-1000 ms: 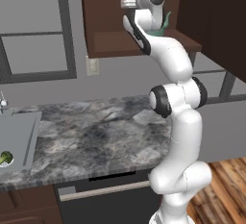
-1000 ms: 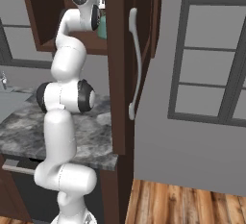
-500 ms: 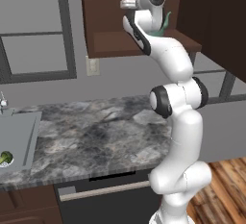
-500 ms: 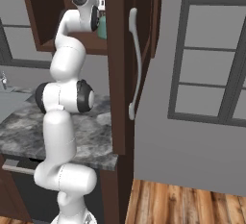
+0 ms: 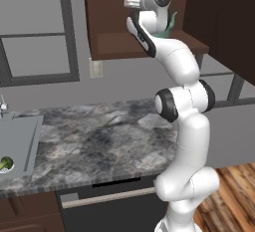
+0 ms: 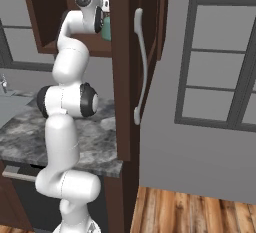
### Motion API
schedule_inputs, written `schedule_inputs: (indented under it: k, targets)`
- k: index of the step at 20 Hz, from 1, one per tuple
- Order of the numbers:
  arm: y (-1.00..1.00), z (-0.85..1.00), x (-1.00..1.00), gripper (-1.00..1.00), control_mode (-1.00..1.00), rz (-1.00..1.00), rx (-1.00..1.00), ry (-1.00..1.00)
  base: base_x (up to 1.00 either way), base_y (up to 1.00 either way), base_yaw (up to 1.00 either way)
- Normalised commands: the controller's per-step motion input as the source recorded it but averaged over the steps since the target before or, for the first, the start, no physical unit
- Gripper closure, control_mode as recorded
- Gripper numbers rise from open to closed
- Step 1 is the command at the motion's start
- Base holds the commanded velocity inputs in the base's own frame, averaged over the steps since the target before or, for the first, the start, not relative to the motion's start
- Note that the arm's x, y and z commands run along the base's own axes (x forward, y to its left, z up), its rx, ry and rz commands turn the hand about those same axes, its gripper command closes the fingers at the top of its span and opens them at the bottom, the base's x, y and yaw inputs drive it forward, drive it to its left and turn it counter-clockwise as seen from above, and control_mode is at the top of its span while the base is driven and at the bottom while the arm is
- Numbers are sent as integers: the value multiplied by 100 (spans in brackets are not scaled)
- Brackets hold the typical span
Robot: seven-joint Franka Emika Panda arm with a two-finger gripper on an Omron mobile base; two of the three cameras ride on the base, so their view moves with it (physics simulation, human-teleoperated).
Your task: Open the cabinet, pick the kettle from the cabinet, and place it in the sink.
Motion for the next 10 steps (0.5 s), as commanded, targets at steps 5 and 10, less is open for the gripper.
schedule_inputs:
  k: [5,10]
  targets:
    - [3,-8,7,-100,-100,0,5,-3,0,0,0]
    - [3,-12,6,-100,-100,0,7,-2,0,0,0]
